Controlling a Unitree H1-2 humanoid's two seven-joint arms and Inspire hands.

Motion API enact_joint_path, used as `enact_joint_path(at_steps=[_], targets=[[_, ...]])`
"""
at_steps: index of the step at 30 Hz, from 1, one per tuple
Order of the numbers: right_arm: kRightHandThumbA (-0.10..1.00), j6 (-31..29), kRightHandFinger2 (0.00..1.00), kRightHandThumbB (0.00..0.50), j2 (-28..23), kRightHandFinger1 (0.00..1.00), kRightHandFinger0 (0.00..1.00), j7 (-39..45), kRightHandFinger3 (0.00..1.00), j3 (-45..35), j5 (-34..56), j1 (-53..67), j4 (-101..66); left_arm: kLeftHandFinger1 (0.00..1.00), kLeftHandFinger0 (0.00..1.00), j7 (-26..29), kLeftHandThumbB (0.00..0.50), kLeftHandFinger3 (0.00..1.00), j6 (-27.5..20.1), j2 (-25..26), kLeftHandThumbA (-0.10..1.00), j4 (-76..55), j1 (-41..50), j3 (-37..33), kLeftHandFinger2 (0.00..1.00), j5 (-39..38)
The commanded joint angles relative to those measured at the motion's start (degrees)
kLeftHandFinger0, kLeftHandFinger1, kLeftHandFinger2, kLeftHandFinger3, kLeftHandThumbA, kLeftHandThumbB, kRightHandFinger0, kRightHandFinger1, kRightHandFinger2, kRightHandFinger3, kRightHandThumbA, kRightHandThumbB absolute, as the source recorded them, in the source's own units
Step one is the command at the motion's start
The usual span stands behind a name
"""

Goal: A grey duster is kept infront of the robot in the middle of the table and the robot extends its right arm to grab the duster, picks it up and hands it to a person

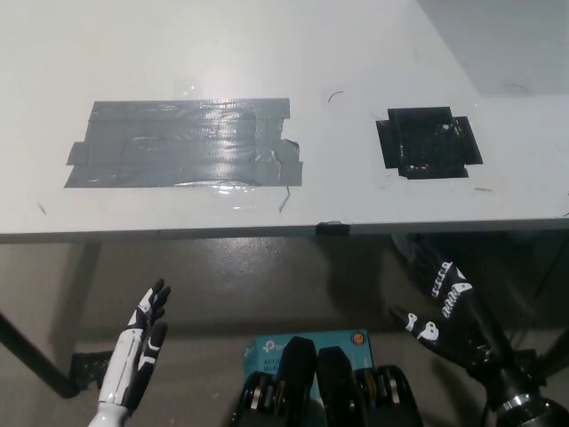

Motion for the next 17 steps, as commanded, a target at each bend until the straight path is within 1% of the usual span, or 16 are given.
enact_joint_path(at_steps=[1, 6, 7, 13, 17], targets=[[1.00, -4.70, 1.00, 0.407, 0.73, 1.00, 1.00, -0.42, 1.00, -0.99, -3.52, -0.51, -0.24, 1.00, 1.00, 0.85, 0.353, 1.00, -2.08, 1.06, 1.00, -1.19, -0.41, -0.16, 1.00, 0.06], [1.00, -4.63, 1.00, 0.424, 1.09, 1.00, 1.00, -0.37, 1.00, -1.31, -4.84, -0.51, -0.19, 1.00, 1.00, 0.50, 0.350, 1.00, -2.08, 1.00, 1.00, -1.05, -0.54, 0.00, 1.00, -0.48], [1.00, -4.37, 1.00, 0.431, 1.18, 1.00, 1.00, -0.28, 1.00, -1.44, -4.91, -0.48, -0.30, 1.00, 1.00, 0.47, 0.341, 1.00, -2.08, 0.98, 1.00, -1.11, -0.51, -0.02, 1.00, -0.46], [1.00, -4.62, 1.00, 0.409, 1.43, 1.00, 1.00, 0.19, 1.00, -1.74, -5.44, -0.69, 0.01, 1.00, 1.00, 0.29, 0.345, 1.00, -2.08, 0.89, 1.00, -0.81, -0.79, 0.04, 1.00, -1.16], [1.00, -4.58, 1.00, 0.413, 1.66, 1.00, 1.00, 0.19, 1.00, -1.80, -5.74, -0.61, 0.11, 1.00, 1.00, 0.45, 0.339, 1.00, -2.08, 0.96, 1.00, -0.83, -0.74, -0.15, 1.00, -1.24]])
